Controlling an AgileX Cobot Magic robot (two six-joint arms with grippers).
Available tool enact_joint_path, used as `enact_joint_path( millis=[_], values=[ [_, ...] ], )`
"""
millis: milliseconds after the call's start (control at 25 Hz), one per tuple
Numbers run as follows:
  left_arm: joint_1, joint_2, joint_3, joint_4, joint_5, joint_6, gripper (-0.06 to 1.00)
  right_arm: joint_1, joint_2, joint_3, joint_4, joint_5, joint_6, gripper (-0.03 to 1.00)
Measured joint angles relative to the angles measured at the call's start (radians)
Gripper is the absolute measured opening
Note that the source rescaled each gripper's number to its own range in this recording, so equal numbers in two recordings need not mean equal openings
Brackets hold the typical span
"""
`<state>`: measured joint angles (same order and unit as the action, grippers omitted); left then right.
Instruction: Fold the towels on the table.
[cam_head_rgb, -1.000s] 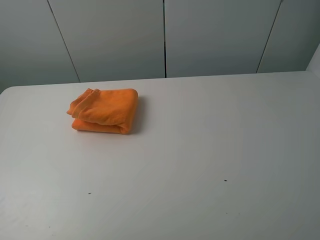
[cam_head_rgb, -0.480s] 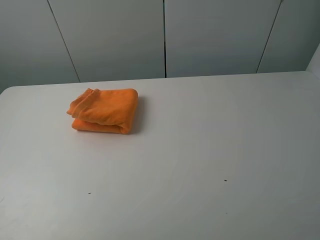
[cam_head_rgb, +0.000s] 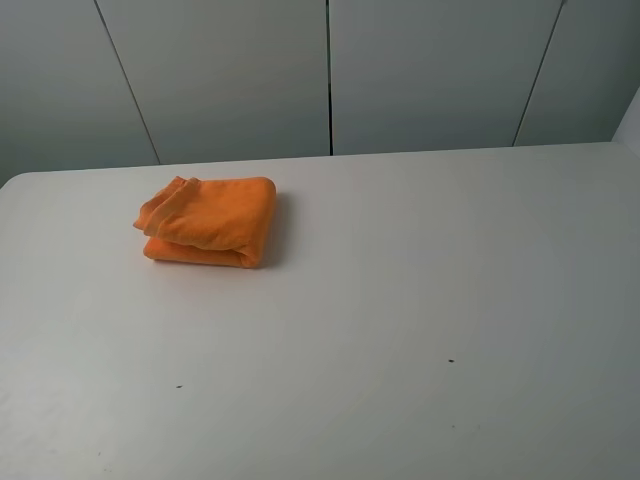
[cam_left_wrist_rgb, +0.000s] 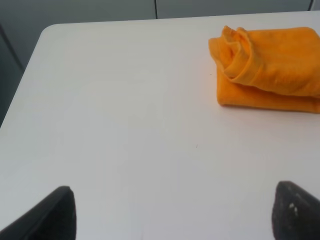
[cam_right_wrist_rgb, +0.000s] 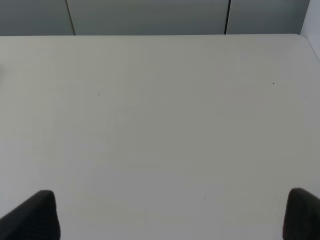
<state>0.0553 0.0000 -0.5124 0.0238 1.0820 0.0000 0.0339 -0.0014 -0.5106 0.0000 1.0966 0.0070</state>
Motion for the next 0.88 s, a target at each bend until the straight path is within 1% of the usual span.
enact_joint_path(
  millis=[160, 240, 480, 880],
  values=[
    [0.073, 0.000, 0.000, 0.000, 0.000, 0.000, 1.00, 0.000, 0.000, 0.000, 0.000, 0.000, 0.000, 0.96],
    [0.091, 0.000, 0.000, 0.000, 0.000, 0.000, 1.00, 0.000, 0.000, 0.000, 0.000, 0.000, 0.000, 0.96],
    [0.070, 0.000, 0.000, 0.002, 0.000, 0.000, 1.00, 0.000, 0.000, 0.000, 0.000, 0.000, 0.000, 0.96],
    [0.070, 0.000, 0.000, 0.002, 0.000, 0.000, 1.00, 0.000, 0.000, 0.000, -0.007, 0.000, 0.000, 0.96]
  ],
)
